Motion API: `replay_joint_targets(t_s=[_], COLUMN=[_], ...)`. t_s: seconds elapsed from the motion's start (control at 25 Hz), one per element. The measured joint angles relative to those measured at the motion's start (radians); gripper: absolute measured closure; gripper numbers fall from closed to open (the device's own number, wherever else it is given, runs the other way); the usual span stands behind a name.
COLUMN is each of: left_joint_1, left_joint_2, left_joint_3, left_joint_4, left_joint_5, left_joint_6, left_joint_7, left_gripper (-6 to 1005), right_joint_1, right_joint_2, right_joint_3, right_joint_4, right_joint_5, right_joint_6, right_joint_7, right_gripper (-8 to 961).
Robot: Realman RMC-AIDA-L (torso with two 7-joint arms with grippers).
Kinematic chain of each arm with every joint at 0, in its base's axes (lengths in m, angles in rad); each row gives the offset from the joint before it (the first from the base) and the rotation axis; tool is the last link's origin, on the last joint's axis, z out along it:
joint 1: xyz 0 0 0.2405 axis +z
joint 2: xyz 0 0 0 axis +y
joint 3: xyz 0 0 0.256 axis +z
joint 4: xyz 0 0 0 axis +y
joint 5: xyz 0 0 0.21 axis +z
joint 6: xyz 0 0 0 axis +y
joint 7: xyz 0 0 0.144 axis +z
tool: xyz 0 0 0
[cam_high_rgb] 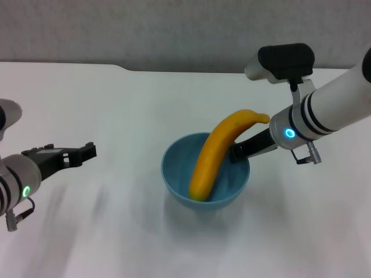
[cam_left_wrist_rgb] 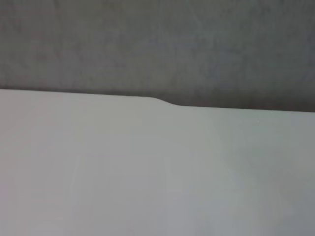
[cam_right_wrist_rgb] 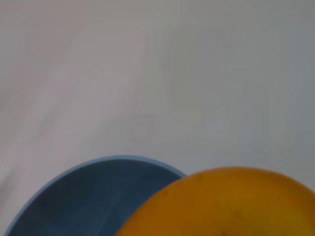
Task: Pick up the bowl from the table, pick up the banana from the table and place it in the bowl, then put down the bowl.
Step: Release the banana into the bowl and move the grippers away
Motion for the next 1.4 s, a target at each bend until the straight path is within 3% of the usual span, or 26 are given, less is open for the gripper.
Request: replay_joint_targets(t_s=[0.76,1.04,1.4], left_joint_1=[-0.026,-0.026,-0.025], left_joint_2=[-0.002,-0.002,-0.002], left_joint_3=[0.003,0.009,0.016], left_joint_4=[0.022,0.034,0.034], left_joint_5=[-0.009,-0.014,-0.016], left_joint_6=[-0.006,-0.013,-0.016], left_joint_7=[-0.001,-0.003,-0.006], left_gripper=[94,93,94], right_joint_1=[-0.061,-0.106,-0.116], right_joint_2=[0.019,0.016,0.012], right_joint_3=[-0.015,-0.071,-0.072], right_joint_4=[-0.014,-0.012,-0.012], right_joint_5=[0.042,0.149,0.156], right_joint_6=[-0.028,-0.054,-0.055], right_joint_7=[-0.066,-0.109,-0.110], right_gripper=[904,902,900])
